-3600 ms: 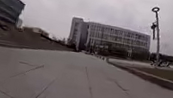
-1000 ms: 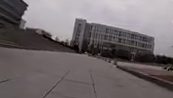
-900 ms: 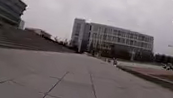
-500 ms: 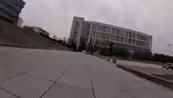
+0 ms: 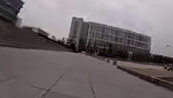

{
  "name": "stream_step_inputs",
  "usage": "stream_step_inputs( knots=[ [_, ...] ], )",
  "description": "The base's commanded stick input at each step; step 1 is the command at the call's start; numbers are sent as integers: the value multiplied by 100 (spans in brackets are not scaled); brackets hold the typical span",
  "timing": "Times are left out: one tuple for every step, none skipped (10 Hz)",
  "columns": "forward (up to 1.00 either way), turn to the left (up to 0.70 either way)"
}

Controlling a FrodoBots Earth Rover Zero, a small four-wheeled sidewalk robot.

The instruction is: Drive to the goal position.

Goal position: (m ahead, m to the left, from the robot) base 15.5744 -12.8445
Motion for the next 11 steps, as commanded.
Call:
stream_step_inputs(
  knots=[
    [70, 0],
    [70, 0],
    [70, 0],
    [70, 0],
    [70, 0],
    [70, 0],
    [70, 0],
    [70, 0],
    [70, -2],
    [70, -17],
    [70, -25]
  ],
)
